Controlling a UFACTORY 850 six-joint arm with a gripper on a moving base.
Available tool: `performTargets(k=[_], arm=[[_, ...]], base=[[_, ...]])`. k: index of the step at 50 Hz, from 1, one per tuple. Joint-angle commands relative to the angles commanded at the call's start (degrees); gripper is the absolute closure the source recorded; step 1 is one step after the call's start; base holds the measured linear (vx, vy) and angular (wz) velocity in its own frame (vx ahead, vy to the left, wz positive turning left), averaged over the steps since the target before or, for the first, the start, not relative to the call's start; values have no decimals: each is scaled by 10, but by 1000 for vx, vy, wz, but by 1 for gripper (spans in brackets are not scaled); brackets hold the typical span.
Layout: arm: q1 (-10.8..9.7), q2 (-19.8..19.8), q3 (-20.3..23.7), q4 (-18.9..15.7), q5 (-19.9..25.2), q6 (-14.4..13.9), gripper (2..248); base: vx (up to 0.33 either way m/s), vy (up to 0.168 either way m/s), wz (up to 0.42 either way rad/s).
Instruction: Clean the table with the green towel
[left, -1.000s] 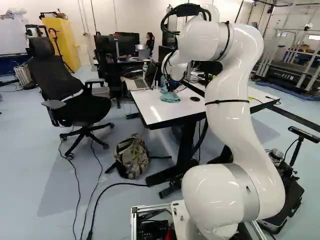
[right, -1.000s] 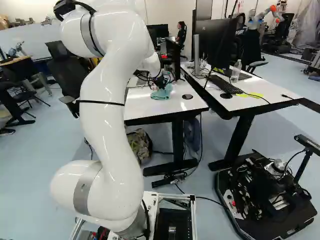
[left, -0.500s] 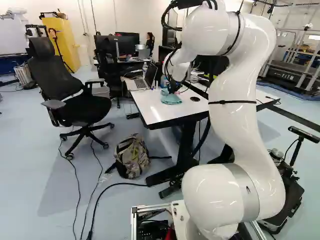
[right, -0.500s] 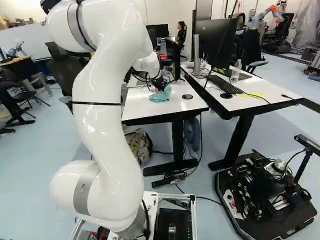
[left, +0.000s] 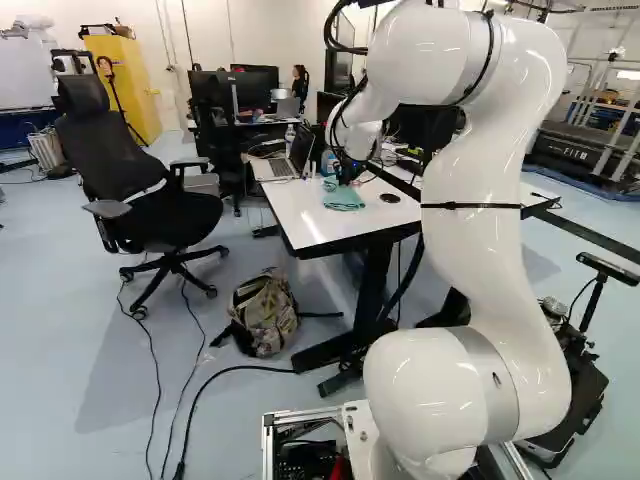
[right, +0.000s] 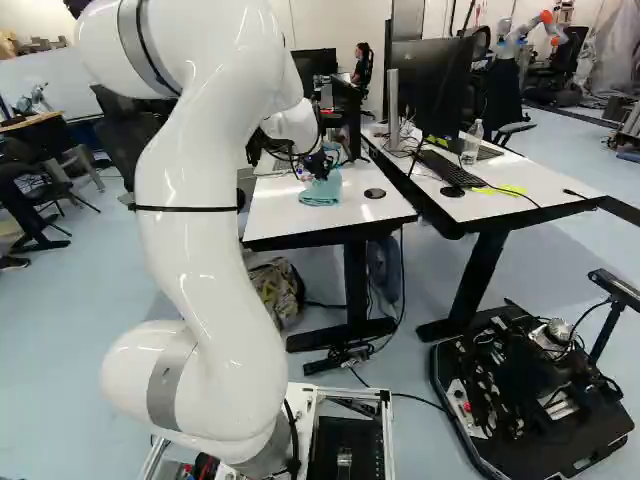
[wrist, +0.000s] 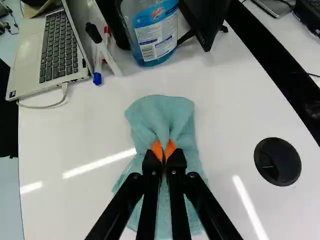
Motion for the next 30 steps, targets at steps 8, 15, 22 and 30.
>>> performTargets(k=[8, 15, 22, 30], arm=[[3, 14, 7, 0, 0, 0, 223], [8, 19, 14, 0, 0, 0, 223], [14, 25, 21, 0, 0, 0, 223], [21, 32, 30, 0, 0, 0, 223]], base=[[0, 0, 0], [0, 0, 0], [0, 0, 0], [0, 0, 0]])
